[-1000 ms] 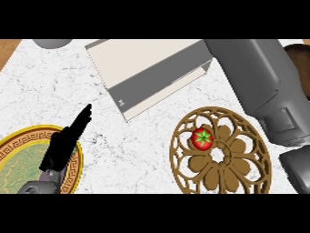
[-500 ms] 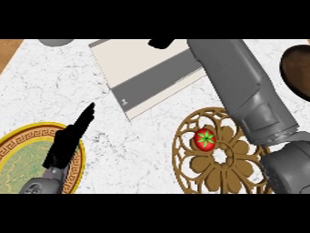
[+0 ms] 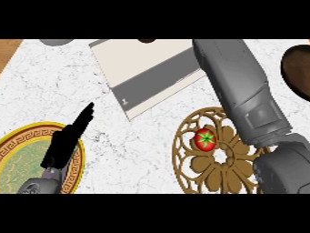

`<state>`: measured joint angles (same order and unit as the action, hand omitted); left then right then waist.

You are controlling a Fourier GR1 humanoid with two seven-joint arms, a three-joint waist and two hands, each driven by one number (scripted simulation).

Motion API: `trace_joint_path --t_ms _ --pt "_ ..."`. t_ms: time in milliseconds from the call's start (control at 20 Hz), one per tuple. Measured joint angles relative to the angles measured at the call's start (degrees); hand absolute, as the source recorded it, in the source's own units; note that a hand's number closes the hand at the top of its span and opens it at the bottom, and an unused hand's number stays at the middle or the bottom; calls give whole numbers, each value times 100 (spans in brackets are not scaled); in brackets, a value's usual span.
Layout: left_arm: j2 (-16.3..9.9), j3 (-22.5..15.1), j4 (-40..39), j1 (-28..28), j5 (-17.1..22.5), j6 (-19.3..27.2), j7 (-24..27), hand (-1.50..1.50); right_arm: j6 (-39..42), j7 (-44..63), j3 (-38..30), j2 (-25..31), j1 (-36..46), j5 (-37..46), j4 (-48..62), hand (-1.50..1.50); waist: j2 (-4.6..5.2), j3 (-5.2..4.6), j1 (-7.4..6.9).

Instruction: Pick the cupcake from the placemat and place it in the tiered shelf

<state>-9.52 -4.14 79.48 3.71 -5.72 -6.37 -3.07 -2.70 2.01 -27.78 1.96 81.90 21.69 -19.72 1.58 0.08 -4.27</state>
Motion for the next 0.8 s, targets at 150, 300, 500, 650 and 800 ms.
trace_joint_path --t_ms 150,300,500,650,800 --pt "6 28 -5 14 -7 30 -20 0 -427 -191 -293 194 32 -206 -80 -150 -3 -3 31" --pt "-8 69 -57 -2 -1 30 25 0 -882 -314 -532 462 46 -341 -153 -150 -15 -4 75" --pt "-5 134 -95 -37 -11 93 35 0 -1229 -422 -772 982 -206 -450 -215 -150 -57 -1 197" --pt "0 122 -55 -113 -22 89 54 0 -1173 -404 -888 1548 -438 -480 -115 -150 -59 4 214" --pt "3 155 -77 -82 -20 94 27 0 -868 -414 -942 2044 -639 -535 -21 -150 -73 8 244"
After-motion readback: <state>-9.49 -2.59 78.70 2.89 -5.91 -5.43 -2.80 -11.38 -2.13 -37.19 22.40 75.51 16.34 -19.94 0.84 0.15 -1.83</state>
